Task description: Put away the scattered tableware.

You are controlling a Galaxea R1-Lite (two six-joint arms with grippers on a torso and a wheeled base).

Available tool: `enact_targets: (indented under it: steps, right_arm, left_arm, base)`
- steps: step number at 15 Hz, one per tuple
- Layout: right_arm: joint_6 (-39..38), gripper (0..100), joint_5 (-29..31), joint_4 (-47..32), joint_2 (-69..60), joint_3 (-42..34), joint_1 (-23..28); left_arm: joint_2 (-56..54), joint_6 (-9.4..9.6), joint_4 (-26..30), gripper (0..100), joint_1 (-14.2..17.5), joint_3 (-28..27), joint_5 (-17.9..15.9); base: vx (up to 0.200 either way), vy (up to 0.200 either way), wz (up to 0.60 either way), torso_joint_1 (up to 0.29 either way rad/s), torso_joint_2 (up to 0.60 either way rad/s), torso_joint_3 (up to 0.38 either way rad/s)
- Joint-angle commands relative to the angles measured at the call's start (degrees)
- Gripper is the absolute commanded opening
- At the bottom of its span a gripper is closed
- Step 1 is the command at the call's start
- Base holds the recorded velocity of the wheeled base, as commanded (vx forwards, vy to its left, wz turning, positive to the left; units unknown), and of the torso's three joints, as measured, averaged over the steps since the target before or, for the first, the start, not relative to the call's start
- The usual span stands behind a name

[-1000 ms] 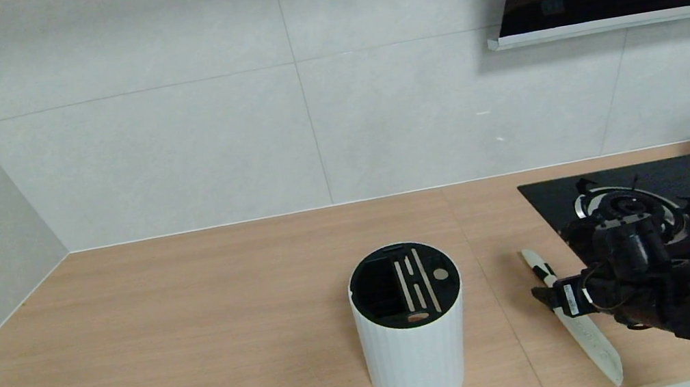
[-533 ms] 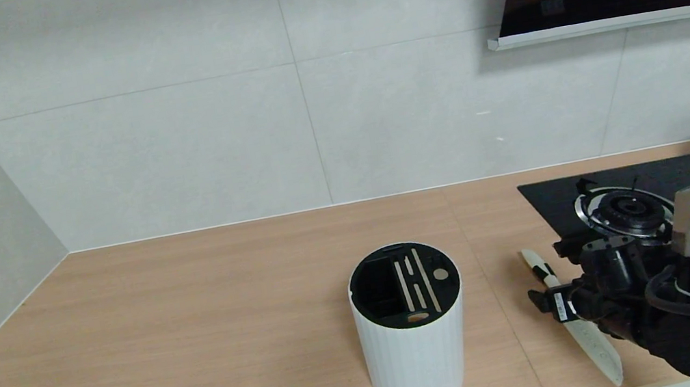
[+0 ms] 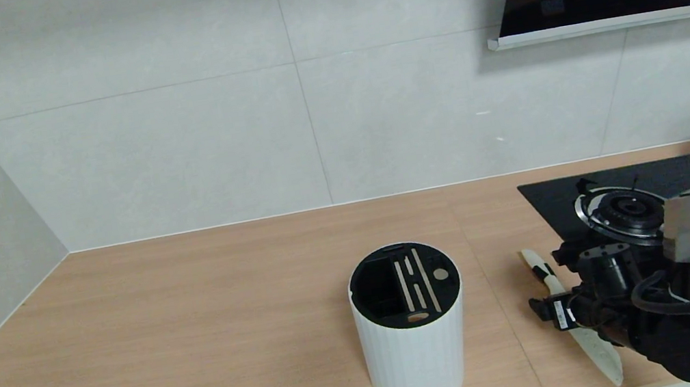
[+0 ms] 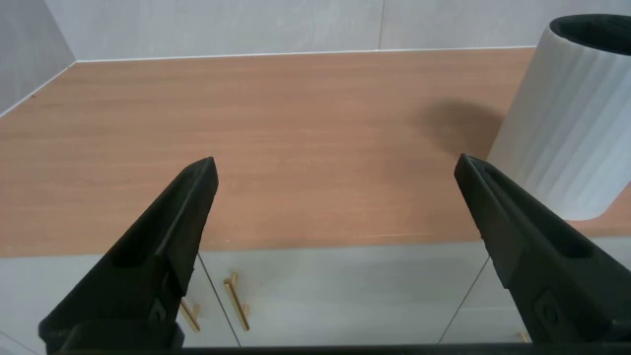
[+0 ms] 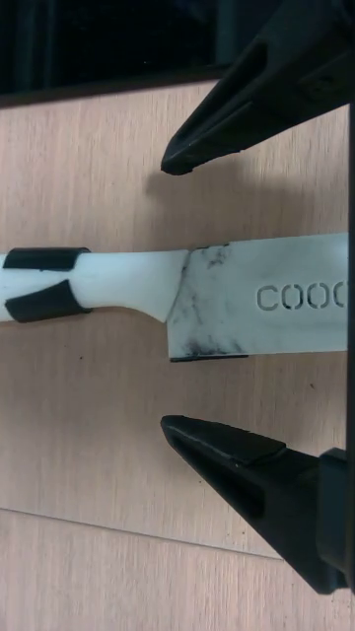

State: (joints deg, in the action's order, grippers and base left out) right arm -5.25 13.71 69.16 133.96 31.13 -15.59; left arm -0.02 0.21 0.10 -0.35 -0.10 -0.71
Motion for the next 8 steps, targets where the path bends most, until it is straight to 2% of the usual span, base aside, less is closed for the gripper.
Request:
enact_targets:
  steps: [1, 8]
  right_arm:
    - [-0.02, 100, 0.00, -0.16, -0.46, -0.55, -0.05]
    - [0.16, 100, 0.08, -0.34, -0.28, -1.34, 0.04]
  left_arm:
    - [0.02, 0.06, -0.01, 100, 0.00, 0.01, 0.00]
    - [0.02, 0.06, -0.01, 100, 0.00, 0.01, 0.00]
  base:
    - [0.000, 0.000, 0.00, 0.000, 0.00, 0.000]
    - [0.000, 0.000, 0.00, 0.000, 0.00, 0.000]
